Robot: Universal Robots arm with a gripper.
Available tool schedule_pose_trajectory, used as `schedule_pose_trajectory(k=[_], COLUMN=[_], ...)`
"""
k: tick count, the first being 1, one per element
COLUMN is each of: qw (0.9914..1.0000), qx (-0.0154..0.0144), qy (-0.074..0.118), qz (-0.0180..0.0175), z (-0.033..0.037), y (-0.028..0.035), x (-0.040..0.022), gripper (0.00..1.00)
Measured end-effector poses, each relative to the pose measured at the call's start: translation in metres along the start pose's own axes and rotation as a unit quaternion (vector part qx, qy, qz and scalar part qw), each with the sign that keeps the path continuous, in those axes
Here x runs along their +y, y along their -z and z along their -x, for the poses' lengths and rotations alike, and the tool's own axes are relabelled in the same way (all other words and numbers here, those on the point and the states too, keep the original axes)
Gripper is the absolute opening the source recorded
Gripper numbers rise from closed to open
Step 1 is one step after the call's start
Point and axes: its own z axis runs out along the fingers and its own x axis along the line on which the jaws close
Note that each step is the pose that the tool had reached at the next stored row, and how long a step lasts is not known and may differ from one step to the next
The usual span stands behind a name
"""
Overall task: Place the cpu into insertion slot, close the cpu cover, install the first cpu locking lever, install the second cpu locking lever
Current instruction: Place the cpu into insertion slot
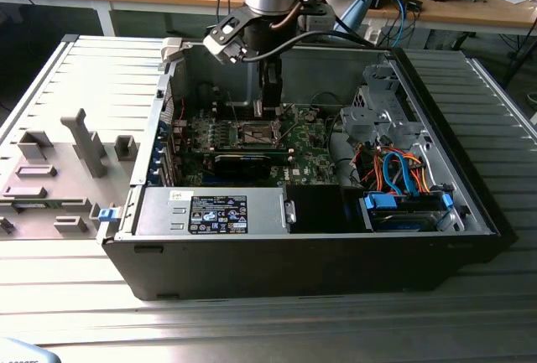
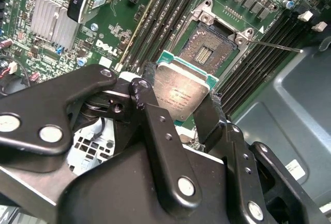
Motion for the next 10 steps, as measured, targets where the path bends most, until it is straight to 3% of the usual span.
schedule_pose_trajectory(k=[10], qw=[1.0], qx=[0.0], qy=[0.0], qz=[0.0], z=[-0.0018], y=[-0.0004], x=[-0.0013], gripper=[0.54])
